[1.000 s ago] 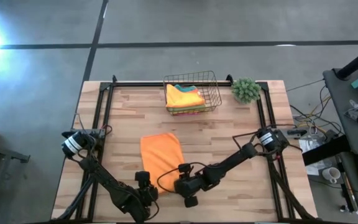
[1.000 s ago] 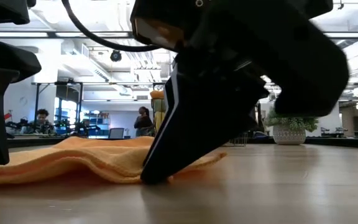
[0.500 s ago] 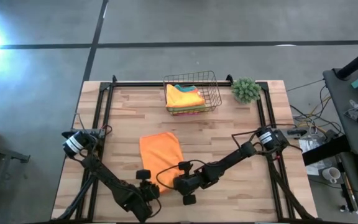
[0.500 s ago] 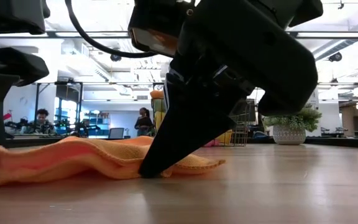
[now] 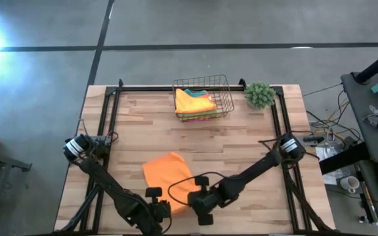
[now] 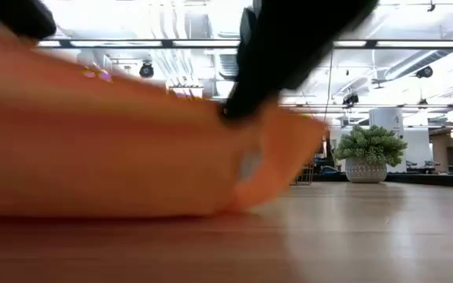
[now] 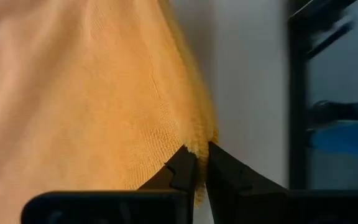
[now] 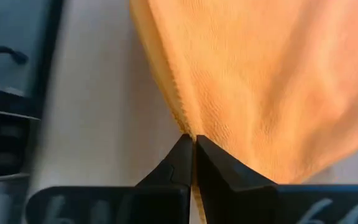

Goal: Fold microfiber towels
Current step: Fold the orange microfiber cloth

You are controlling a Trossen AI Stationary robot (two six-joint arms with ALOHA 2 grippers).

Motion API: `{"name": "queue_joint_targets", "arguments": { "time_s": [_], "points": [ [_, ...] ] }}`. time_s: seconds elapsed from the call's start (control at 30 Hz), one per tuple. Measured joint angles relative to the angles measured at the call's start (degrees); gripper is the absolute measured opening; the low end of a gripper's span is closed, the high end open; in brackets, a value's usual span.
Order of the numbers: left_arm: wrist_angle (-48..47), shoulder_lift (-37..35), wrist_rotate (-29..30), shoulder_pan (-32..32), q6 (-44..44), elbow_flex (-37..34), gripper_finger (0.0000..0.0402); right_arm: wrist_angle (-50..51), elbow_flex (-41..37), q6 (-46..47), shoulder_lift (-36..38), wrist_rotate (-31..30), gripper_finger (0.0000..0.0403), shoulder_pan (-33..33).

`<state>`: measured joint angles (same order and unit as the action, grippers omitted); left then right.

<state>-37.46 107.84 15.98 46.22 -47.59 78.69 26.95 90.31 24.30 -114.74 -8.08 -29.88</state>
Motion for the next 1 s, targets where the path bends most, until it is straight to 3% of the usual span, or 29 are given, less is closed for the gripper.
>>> {"name": "queue_joint_targets", "arguments": {
  "time_s": [0.43, 0.7, 1.0],
  "points": [
    [-1.9, -0.82, -1.89, 0.56, -5.51, 10.5, 0.0012, 7.75, 13.8, 9.53, 0.15, -2.68, 0.0009, -3.89],
    [-14.19, -1.02, -1.78, 0.76, -10.26, 13.15, 0.0012, 16.23, 21.39, 8.67, -1.85, -6.03, 0.0008, -1.52],
    [-29.45, -1.03, 2.3, -0.14, -18.09, 13.12, 0.0012, 17.68, 21.64, 8.69, -4.92, -5.41, 0.0008, 4.03]
  ]
}}
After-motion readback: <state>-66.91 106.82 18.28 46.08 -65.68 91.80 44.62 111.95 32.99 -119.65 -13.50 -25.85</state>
